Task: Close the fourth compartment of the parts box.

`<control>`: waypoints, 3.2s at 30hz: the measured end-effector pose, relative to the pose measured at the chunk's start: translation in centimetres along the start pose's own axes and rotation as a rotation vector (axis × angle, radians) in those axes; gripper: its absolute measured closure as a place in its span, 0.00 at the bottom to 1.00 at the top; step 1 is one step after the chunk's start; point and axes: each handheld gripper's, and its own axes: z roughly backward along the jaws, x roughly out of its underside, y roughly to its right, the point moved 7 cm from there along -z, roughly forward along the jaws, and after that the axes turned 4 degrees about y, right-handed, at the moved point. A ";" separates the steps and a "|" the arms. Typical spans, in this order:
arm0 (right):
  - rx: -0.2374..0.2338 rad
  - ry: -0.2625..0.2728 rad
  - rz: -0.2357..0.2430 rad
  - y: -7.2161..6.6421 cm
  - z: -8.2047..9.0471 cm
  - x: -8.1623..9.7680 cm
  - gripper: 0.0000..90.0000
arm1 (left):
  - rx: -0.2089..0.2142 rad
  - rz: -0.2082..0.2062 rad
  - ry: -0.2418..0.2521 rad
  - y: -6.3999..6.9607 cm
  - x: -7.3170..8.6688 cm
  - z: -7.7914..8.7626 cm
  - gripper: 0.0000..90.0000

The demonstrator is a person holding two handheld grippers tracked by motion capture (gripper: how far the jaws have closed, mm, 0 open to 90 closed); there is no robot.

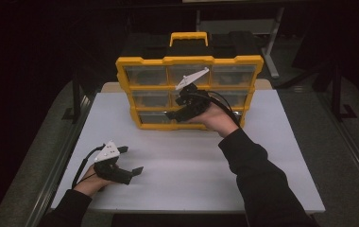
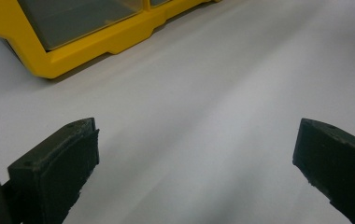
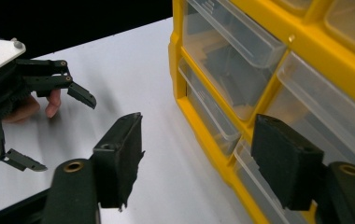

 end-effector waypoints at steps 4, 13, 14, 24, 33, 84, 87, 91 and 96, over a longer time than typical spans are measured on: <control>0.006 0.010 -0.015 0.0 0.5 0.8 0.30 | 0.002 0.000 0.000 0.1 0.0 0.0 0.00; 0.025 0.016 -0.057 0.2 1.3 3.3 0.15 | 0.002 0.002 0.000 0.1 0.0 0.0 0.00; 0.032 0.016 -0.064 0.3 1.4 3.7 0.14 | 0.002 0.003 0.000 0.1 0.0 0.0 0.00; 0.097 0.020 -0.097 0.9 1.7 6.8 0.00 | 0.005 0.006 -0.001 0.1 0.0 0.0 0.00; 0.127 0.033 -0.131 1.4 2.4 9.6 0.00 | 0.003 0.005 -0.002 0.1 0.0 0.0 0.00; 0.220 0.019 -0.239 1.3 6.7 22.0 0.00 | 0.004 0.005 0.004 0.1 -0.1 0.1 0.00; 0.219 0.020 -0.241 1.2 7.0 22.4 0.00 | 0.005 0.005 0.004 0.1 -0.1 0.0 0.00; 0.222 0.024 -0.245 1.2 7.3 22.8 0.00 | 0.005 0.003 0.004 0.1 -0.1 0.0 0.00; 0.225 0.022 -0.254 1.2 7.6 23.3 0.00 | 0.005 0.002 0.004 0.1 -0.1 0.0 0.00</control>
